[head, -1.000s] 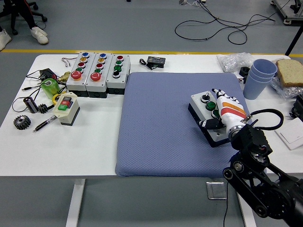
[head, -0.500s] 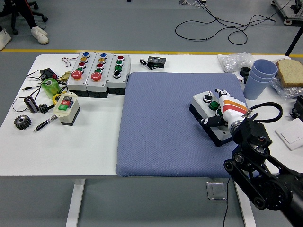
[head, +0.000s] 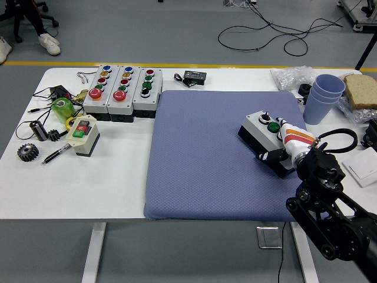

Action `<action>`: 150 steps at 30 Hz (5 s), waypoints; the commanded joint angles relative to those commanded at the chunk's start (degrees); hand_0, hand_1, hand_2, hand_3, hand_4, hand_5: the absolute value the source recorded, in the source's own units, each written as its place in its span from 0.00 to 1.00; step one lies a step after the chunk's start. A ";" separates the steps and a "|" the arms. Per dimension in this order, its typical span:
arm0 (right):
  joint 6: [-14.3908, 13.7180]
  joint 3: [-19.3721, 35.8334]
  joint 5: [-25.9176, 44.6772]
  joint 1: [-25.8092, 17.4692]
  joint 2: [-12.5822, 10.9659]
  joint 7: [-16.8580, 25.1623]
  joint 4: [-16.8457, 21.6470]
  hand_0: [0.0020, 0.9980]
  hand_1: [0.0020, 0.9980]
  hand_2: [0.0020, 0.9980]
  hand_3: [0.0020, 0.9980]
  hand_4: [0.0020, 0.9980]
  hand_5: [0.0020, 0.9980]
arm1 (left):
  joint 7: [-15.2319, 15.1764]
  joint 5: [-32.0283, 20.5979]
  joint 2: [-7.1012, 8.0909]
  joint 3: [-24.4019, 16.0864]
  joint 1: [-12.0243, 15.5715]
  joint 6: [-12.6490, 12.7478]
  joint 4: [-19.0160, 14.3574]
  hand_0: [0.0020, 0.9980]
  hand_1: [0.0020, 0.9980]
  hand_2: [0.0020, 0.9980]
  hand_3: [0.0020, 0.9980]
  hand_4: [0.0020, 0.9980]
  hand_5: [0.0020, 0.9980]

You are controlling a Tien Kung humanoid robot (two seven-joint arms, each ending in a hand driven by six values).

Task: Pick up the button,place it on the desk,press the button,press the button

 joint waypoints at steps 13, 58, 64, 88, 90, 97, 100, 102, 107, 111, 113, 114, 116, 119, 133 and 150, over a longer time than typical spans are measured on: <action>3.46 -0.57 -2.46 0.09 -0.45 0.00 0.18 0.25 0.28 0.55 0.80 0.98 0.25 | -0.06 0.18 0.00 -0.16 0.23 0.03 0.00 0.60 0.63 0.68 0.55 0.36 0.71; -0.43 -20.95 3.49 5.65 -15.85 33.95 7.42 0.03 0.00 0.29 0.43 0.55 0.00 | -0.20 -1.22 0.00 0.21 -0.30 0.27 0.00 0.60 0.63 0.67 0.54 0.36 0.70; 0.05 -20.65 1.73 5.21 -15.16 31.67 6.55 0.05 0.01 0.33 0.46 0.63 0.00 | -0.17 -1.14 0.00 0.30 -0.26 0.23 0.00 0.60 0.63 0.67 0.54 0.36 0.70; 5.24 -17.87 -0.38 3.00 -14.82 29.10 7.05 0.62 0.45 0.73 0.90 0.96 0.25 | 0.01 0.20 0.00 -0.22 0.18 -0.04 0.00 0.60 0.63 0.67 0.54 0.36 0.70; 5.15 -17.82 -0.27 2.93 -14.82 29.20 7.05 0.62 0.45 0.73 0.90 0.96 0.25 | 0.01 0.22 0.00 -0.23 0.20 -0.05 0.00 0.60 0.63 0.67 0.54 0.36 0.70; 6.07 -17.23 1.36 2.63 -14.84 30.10 7.80 0.84 0.65 0.85 1.00 0.98 0.26 | -0.08 -0.03 0.00 -0.22 0.15 0.04 0.00 0.60 0.63 0.67 0.55 0.36 0.70; 6.80 -16.79 2.13 2.55 -14.86 30.43 8.05 0.91 0.78 0.93 1.00 1.00 0.29 | -0.13 -0.27 0.00 -0.10 0.04 0.07 0.00 0.60 0.63 0.67 0.55 0.36 0.70; 6.71 -16.52 2.69 2.45 -14.88 30.71 8.24 0.91 0.78 0.93 1.00 1.00 0.29 | -0.11 -0.27 0.00 -0.14 -0.03 0.09 0.00 0.60 0.63 0.67 0.55 0.36 0.70; 5.69 -15.99 3.86 2.25 -15.06 31.38 9.28 0.94 0.86 0.97 1.00 1.00 0.30 | -0.17 -0.56 0.00 -0.07 -0.12 0.15 0.00 0.60 0.63 0.67 0.55 0.36 0.70; 4.44 -15.04 4.93 2.10 -15.29 31.83 10.94 0.94 0.87 0.98 1.00 1.00 0.31 | -0.14 -0.34 0.00 -0.25 -0.17 0.14 0.00 0.60 0.63 0.68 0.55 0.36 0.71; 3.96 -14.17 5.37 1.68 -15.62 31.91 12.34 0.94 0.87 0.98 1.00 1.00 0.31 | -0.14 -0.29 0.00 -0.32 -0.16 0.15 0.00 0.60 0.63 0.68 0.55 0.36 0.71; 3.67 -13.68 5.52 1.38 -15.81 31.84 12.99 0.94 0.87 0.98 1.00 1.00 0.31 | -0.14 -0.24 0.00 -0.36 -0.15 0.15 0.00 0.60 0.63 0.68 0.55 0.36 0.71; 2.68 -12.33 5.60 0.46 -16.38 31.43 14.91 0.94 0.87 0.98 1.00 1.00 0.31 | -0.16 -0.16 0.00 -0.39 -0.11 0.14 0.00 0.60 0.63 0.68 0.55 0.36 0.71; -0.18 -10.56 5.37 -1.18 -17.53 31.42 17.21 0.77 0.64 0.79 0.91 1.00 0.32 | -0.19 -0.11 0.00 -0.38 -0.06 0.13 0.00 0.60 0.63 0.68 0.55 0.36 0.71; -11.76 -4.65 9.74 -8.87 -23.24 34.64 22.43 0.24 0.10 0.38 0.70 0.95 0.39 | -0.10 0.56 0.00 -0.93 -0.05 0.11 0.00 0.60 0.63 0.68 0.55 0.36 0.71; -5.99 -2.61 9.61 -12.71 -24.36 33.40 23.20 0.06 0.00 0.19 0.59 0.92 0.48 | -0.03 0.84 0.00 -0.99 -0.07 0.09 0.00 0.60 0.63 0.68 0.55 0.36 0.71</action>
